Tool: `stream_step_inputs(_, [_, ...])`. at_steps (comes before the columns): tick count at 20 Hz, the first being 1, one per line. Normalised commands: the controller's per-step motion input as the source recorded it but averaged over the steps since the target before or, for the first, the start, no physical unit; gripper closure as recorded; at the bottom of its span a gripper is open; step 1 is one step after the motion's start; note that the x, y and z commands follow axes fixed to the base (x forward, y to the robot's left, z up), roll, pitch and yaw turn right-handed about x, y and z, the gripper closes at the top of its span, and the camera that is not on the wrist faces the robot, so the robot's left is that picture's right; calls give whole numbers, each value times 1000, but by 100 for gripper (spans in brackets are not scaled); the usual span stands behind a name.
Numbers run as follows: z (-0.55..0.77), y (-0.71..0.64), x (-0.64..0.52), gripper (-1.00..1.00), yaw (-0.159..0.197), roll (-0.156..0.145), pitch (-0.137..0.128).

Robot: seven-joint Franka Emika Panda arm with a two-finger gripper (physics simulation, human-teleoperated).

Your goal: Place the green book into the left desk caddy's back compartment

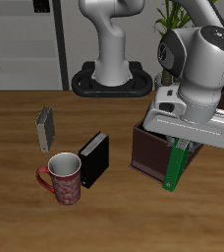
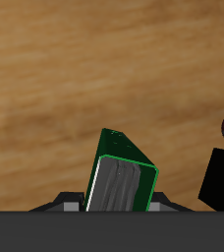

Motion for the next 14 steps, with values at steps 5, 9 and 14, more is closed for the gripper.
stream_step_inputs(5, [592,-89,-352,100,0,-8,-73])
stream_step_inputs(9, [553,-79,-372,100,-10,1,-70])
stream_step_inputs(14, [377,-33,-290,100,8,-27,-43])
